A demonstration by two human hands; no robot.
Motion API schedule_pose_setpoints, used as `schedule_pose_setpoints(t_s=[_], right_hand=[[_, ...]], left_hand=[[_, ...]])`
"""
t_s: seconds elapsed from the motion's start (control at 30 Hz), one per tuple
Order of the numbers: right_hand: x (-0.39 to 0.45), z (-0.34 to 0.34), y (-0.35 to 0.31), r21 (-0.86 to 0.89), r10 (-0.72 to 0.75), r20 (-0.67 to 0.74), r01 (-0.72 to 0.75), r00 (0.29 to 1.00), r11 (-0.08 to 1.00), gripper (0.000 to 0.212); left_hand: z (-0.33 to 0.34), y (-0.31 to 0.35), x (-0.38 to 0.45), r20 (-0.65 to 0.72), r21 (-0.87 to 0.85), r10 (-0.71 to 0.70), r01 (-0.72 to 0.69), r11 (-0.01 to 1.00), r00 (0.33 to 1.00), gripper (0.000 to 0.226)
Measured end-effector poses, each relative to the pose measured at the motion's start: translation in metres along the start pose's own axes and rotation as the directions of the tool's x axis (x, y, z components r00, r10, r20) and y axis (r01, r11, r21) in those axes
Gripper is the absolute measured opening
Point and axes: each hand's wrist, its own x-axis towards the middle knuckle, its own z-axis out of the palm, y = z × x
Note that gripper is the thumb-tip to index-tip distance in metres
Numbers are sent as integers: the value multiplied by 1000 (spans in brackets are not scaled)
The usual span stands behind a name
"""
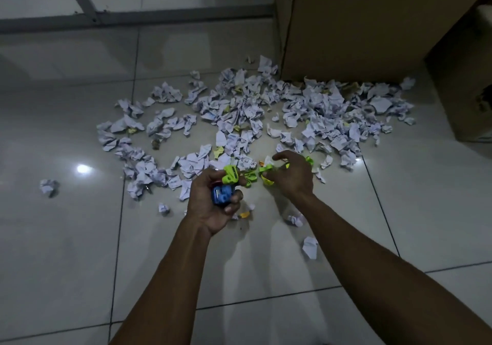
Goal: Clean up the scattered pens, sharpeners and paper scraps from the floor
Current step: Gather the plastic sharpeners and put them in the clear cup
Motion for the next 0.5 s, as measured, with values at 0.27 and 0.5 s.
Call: schedule_pose_setpoints(t_s=[0.27, 0.5], right_hand=[[10, 8, -1, -87, -92, 16, 93, 996, 992, 19], [-7, -17, -2, 724, 349, 319, -464, 881, 510, 8]], left_hand=[[-10, 1, -1, -91, -12, -36, 35, 999, 995, 30], [-2, -4, 5, -179, -1, -34, 35, 999, 983, 40]])
